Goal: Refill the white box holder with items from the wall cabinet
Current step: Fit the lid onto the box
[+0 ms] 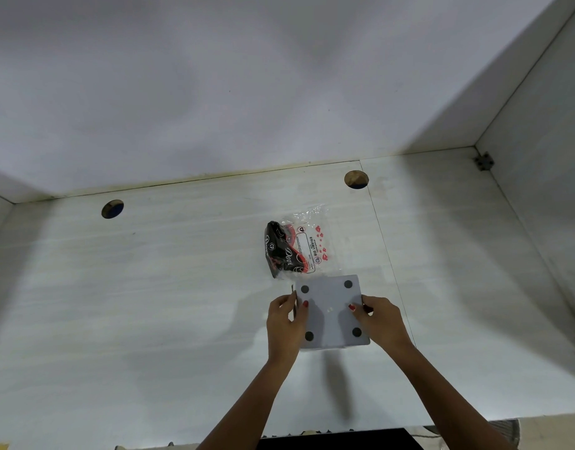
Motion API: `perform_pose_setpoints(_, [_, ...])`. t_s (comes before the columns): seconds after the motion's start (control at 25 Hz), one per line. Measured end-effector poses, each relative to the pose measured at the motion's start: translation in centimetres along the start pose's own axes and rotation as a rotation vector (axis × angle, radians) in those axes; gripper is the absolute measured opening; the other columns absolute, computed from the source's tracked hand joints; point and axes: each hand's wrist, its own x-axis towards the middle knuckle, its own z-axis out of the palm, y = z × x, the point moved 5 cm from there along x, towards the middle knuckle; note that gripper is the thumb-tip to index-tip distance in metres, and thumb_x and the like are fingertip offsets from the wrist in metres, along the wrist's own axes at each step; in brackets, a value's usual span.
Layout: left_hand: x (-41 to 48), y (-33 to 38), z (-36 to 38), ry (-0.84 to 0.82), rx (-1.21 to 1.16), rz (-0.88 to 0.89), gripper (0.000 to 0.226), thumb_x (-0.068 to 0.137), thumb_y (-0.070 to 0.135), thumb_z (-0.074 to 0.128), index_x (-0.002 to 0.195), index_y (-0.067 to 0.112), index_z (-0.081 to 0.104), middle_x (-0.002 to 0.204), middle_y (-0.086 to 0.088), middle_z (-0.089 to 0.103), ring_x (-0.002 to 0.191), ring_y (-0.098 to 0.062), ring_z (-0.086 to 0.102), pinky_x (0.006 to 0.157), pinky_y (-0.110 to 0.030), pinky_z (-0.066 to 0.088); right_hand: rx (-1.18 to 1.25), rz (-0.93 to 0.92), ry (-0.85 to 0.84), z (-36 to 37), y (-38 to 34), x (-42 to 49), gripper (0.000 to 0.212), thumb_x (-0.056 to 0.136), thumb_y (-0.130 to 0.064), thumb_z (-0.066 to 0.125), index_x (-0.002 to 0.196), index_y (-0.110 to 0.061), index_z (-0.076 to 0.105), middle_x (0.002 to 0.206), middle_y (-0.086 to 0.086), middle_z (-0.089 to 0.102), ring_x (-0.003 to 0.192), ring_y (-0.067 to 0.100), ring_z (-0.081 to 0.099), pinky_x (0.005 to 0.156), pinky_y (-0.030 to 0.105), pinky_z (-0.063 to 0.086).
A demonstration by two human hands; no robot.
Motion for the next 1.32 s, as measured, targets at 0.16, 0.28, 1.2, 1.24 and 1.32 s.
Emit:
perform_pose_setpoints(0.16, [-0.7, -0.5, -0.6, -0.022, -0.122, -0.005, 0.032, 0.091, 0.023, 0.050, 0.121, 0.013, 0.056, 0.125, -0.007, 0.051, 0.111, -0.019, 0.052, 0.078, -0.008, 0.043, 0.136, 0.083, -0.081, 0.4, 0.7, 0.2, 0.024, 0.092, -0.019, 0.046, 0.080, -0.003, 0.059, 0.083, 0.014, 0.061, 0.076, 0.024, 0.051, 0.067, 0.029, 0.043])
perform_pose_setpoints(0.28, [-0.8, -1.7, -0.7, -0.063, -0.290, -0.067, 0.034, 0.093, 0.015, 0.047, 0.127, 0.015, 0.049, 0.134, -0.009, 0.047, 0.121, -0.023, 0.049, 0.094, -0.022, 0.041, 0.598, 0.319, 0.007, -0.8, 2.4, 0.4, 0.017, 0.091, -0.012, 0.047, 0.086, 0.000, 0.059, 0.090, 0.013, 0.058, 0.086, 0.032, 0.054, 0.076, 0.043, 0.047])
perform_pose_setpoints(1.2, [1.4, -1.5, 1.8, 0.097, 0.116, 0.021, 0.062, 0.084, 0.034, 0.060, 0.135, 0.011, 0.032, 0.137, -0.015, 0.035, 0.115, -0.035, 0.053, 0.090, -0.047, 0.050, 0.762, 0.312, 0.065, -2.2, 3.6, 1.3, 0.027, 0.095, -0.011, 0.041, 0.101, 0.008, 0.059, 0.092, 0.015, 0.057, 0.079, 0.027, 0.050, 0.068, 0.041, 0.046])
perform_pose_setpoints(1.24, [1.5, -1.7, 2.0, 0.091, 0.111, -0.010, 0.064, 0.083, 0.034, 0.061, 0.135, 0.010, 0.031, 0.137, -0.016, 0.035, 0.114, -0.037, 0.052, 0.090, -0.049, 0.050, 0.703, 0.279, 0.066, -2.0, 3.2, 1.2, 0.028, 0.094, -0.012, 0.042, 0.100, 0.011, 0.058, 0.090, 0.019, 0.057, 0.081, 0.027, 0.049, 0.071, 0.044, 0.046])
perform_pose_setpoints(1.32, [1.7, -1.9, 2.4, 0.047, 0.134, -0.019, 0.066, 0.083, 0.032, 0.062, 0.135, 0.009, 0.030, 0.136, -0.017, 0.035, 0.113, -0.038, 0.052, 0.090, -0.047, 0.049, 0.622, 0.224, 0.058, -1.4, 2.5, 1.2, 0.030, 0.094, -0.012, 0.043, 0.099, 0.014, 0.057, 0.086, 0.020, 0.056, 0.079, 0.027, 0.047, 0.067, 0.036, 0.040])
